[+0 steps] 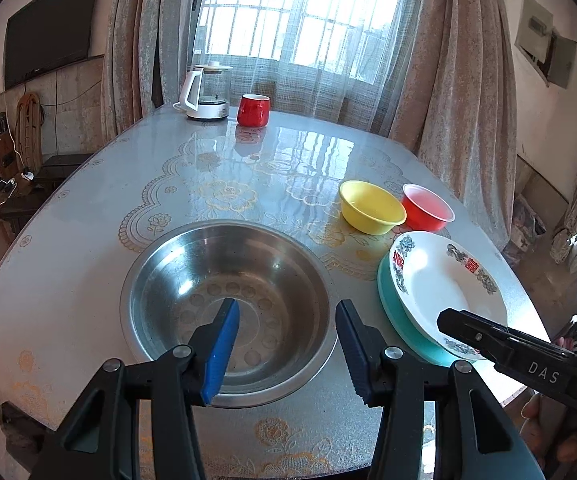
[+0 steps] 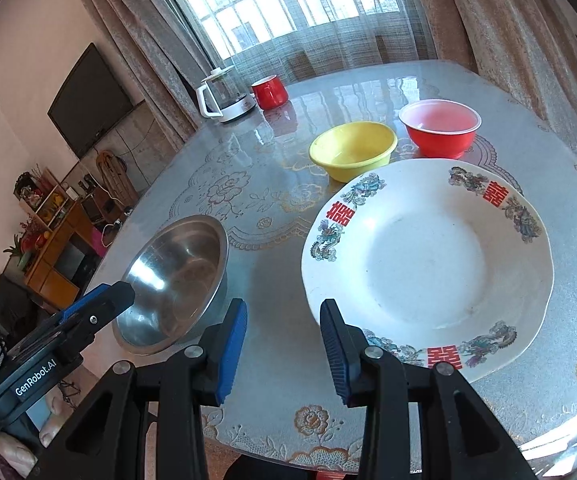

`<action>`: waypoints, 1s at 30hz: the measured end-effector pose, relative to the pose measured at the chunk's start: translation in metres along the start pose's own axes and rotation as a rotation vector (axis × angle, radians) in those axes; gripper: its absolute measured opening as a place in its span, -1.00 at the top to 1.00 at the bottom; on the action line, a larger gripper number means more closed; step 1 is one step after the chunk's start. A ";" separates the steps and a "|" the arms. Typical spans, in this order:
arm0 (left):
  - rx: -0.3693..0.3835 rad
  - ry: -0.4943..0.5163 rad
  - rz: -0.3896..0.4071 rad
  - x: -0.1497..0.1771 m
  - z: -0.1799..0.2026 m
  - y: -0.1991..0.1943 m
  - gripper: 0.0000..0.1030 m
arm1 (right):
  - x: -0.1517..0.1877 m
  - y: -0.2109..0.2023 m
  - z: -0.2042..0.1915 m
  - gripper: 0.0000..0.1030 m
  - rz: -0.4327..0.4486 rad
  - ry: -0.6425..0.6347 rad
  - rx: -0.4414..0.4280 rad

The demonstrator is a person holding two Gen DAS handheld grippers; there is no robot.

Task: Organize plates and bowls
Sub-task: 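Move the right gripper to the yellow bowl rim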

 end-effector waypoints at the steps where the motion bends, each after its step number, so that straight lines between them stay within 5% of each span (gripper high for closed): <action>1: 0.002 0.002 -0.003 -0.001 0.000 0.002 0.01 | -0.003 -0.001 0.003 0.25 0.002 0.005 -0.004; 20: -0.078 0.002 -0.028 -0.036 -0.005 0.043 0.00 | -0.090 0.043 0.027 0.26 0.004 -0.013 -0.019; 30: -0.084 0.019 -0.022 -0.053 0.000 0.052 0.00 | -0.109 0.054 0.040 0.26 -0.001 0.038 -0.042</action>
Point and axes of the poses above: each gripper's, at about its wrist camera, not at the fingertips, and y roughly the way its jaws point, z to its right, x to its underside, the point moved 7 cm from there along y, roughly the way its jaws point, and after that the axes turned 5 degrees about -x, right-handed, at the moved point
